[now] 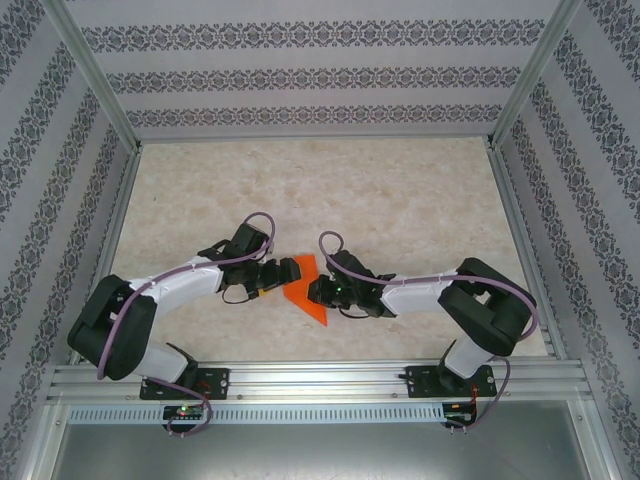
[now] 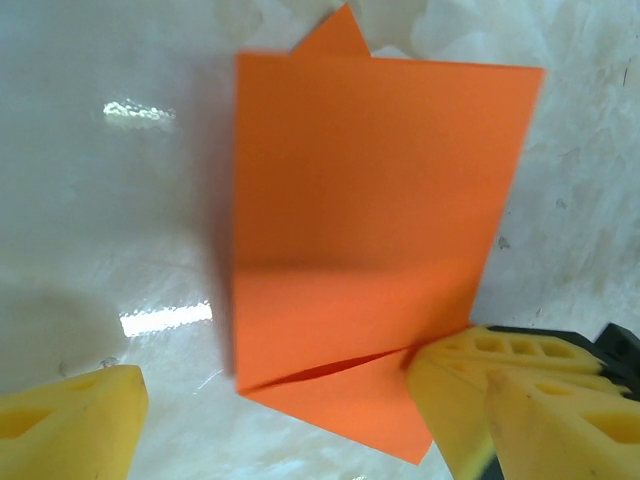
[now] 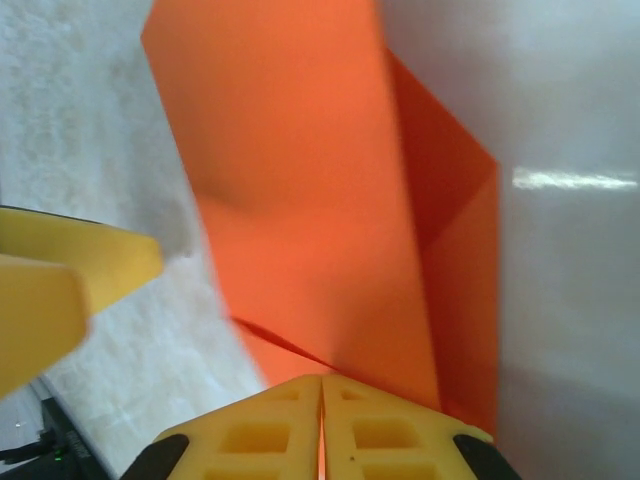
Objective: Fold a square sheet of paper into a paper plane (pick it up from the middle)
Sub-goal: Fold the wing for the fifth time at the center of the table.
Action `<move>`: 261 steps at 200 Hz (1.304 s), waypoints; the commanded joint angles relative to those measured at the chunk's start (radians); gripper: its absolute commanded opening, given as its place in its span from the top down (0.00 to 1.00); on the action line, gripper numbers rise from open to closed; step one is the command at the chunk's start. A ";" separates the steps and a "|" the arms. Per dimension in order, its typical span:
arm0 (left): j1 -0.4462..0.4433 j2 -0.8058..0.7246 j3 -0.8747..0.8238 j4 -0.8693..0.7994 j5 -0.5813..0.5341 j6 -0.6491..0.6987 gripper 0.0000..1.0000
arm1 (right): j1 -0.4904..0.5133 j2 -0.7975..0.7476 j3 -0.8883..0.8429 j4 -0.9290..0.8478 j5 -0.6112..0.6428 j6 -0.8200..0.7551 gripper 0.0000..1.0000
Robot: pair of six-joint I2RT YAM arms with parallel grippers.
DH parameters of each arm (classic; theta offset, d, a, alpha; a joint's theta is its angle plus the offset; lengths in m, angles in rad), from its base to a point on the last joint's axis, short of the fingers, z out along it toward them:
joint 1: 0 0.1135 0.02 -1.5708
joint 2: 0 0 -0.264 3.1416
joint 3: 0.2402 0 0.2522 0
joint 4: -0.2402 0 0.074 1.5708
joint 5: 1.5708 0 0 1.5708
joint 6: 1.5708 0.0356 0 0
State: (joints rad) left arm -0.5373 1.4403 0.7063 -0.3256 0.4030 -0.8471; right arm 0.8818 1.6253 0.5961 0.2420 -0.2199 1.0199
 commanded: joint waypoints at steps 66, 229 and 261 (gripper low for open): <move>0.005 0.066 0.024 0.109 0.134 0.005 0.12 | -0.042 0.029 -0.132 0.300 -0.048 0.085 0.85; 0.004 0.150 0.053 0.138 0.173 0.016 0.15 | -0.077 -0.023 -0.157 0.368 -0.053 0.095 0.80; 0.003 0.161 0.056 0.136 0.172 0.023 0.16 | -0.086 -0.042 -0.149 0.326 -0.046 0.082 0.79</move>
State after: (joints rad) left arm -0.5369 1.5742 0.7341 -0.2398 0.5568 -0.8467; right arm 0.8085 1.6150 0.4313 0.5911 -0.2752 1.1305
